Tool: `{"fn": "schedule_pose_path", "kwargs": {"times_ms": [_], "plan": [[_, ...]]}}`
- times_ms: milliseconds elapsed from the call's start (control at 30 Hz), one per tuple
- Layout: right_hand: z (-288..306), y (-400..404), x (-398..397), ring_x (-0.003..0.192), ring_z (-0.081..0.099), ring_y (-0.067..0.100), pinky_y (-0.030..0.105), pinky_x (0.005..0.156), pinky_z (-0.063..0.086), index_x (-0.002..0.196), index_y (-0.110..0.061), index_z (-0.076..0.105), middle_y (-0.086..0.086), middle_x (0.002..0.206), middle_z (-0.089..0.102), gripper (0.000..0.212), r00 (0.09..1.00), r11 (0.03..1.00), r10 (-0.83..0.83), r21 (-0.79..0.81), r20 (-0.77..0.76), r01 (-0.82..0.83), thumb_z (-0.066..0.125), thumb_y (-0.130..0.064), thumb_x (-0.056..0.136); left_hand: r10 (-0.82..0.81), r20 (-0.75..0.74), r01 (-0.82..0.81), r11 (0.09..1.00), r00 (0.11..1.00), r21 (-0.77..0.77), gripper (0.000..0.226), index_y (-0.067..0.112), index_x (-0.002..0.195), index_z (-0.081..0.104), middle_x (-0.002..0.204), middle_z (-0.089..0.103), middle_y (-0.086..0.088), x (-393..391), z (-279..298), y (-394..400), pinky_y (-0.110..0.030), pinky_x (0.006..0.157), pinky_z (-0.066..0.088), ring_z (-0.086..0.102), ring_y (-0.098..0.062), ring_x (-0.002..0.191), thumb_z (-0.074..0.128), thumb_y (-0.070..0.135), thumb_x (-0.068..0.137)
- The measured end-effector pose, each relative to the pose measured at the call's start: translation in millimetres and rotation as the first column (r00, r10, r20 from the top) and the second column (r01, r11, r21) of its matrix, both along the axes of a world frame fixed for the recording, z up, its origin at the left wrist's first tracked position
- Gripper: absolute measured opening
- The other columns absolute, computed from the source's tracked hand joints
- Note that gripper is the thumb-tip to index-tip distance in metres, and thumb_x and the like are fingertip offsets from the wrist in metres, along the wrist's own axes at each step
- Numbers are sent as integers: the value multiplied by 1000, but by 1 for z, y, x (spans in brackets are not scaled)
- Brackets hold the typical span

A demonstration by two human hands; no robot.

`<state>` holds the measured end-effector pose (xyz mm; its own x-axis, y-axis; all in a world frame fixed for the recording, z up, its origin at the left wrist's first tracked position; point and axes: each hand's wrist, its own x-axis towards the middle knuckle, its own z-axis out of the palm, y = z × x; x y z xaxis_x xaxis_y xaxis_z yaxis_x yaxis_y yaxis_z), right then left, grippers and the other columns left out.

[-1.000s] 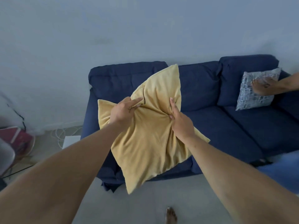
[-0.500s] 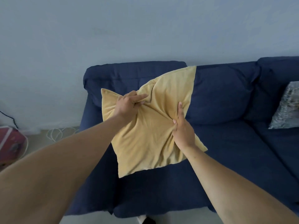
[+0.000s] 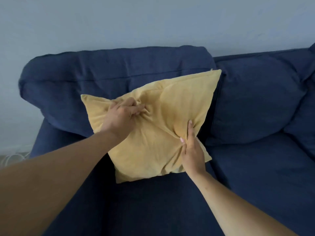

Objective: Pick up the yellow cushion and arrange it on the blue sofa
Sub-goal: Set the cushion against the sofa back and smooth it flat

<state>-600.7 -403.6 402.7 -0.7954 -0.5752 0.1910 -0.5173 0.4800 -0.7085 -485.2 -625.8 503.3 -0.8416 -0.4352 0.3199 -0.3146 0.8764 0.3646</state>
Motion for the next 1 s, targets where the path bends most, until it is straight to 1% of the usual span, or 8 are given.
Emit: {"fn": "schedule_pose_path", "kwargs": {"times_ms": [67,133,200,300,433,700,900,1000], "plan": [[-21,-6,-7,121,57,23,21,83,51,156,-44,0,9,139,54,68,996,999,-34,-33,82,37,45,-34,105,-1,-2,1,992,1000,-125,39,24,130,67,96,58,0,-3,-18,3,-44,90,42,59,-28,94,57,8,96],[-30,-4,-12,141,39,28,32,107,40,157,-41,-3,15,158,33,71,993,997,-73,-14,94,75,43,-43,103,87,-60,-98,971,994,-216,38,28,137,61,118,58,-4,-4,-33,11,-42,99,36,55,-28,112,53,23,100],[-26,2,-16,153,15,35,49,122,23,159,-34,-1,19,167,6,74,989,989,-143,24,-21,144,44,-48,102,210,-68,-220,953,975,-209,47,32,149,45,149,43,-9,2,-44,22,-46,118,21,37,-28,141,47,36,102],[-2,3,-26,154,10,41,58,124,13,159,-12,21,27,165,6,73,923,996,-94,-28,-372,90,52,-40,98,279,51,-267,949,959,-168,63,36,158,17,168,12,-1,8,-57,28,-54,124,-4,3,-25,157,35,53,101],[36,-30,-59,155,11,37,57,124,11,156,-13,33,21,166,16,64,783,979,201,129,-589,-155,48,-38,100,266,126,-238,951,956,-198,70,31,160,4,169,-1,9,-25,-55,1,-55,123,-9,-6,-19,157,22,62,99],[33,-98,-130,157,1,26,52,126,4,161,-19,7,9,170,3,70,712,910,354,400,-607,-111,18,-56,102,205,123,-182,968,971,-172,68,24,160,3,170,-1,9,-76,-56,-64,-45,123,-15,-9,-12,156,16,54,101],[-2,-82,-113,157,3,27,54,126,4,161,-15,9,12,170,5,70,720,929,322,351,-615,-116,20,-53,103,161,74,-145,970,984,-193,67,21,160,9,170,5,5,-50,-68,-35,-45,125,-10,-2,-13,157,20,53,103],[-2,-78,-108,157,7,29,54,125,6,160,-13,14,14,169,10,70,705,945,302,298,-642,-134,25,-52,103,226,-45,-231,943,973,-241,64,17,160,16,169,12,-5,-38,-69,-14,-45,126,-4,5,-21,157,28,47,105]]}}
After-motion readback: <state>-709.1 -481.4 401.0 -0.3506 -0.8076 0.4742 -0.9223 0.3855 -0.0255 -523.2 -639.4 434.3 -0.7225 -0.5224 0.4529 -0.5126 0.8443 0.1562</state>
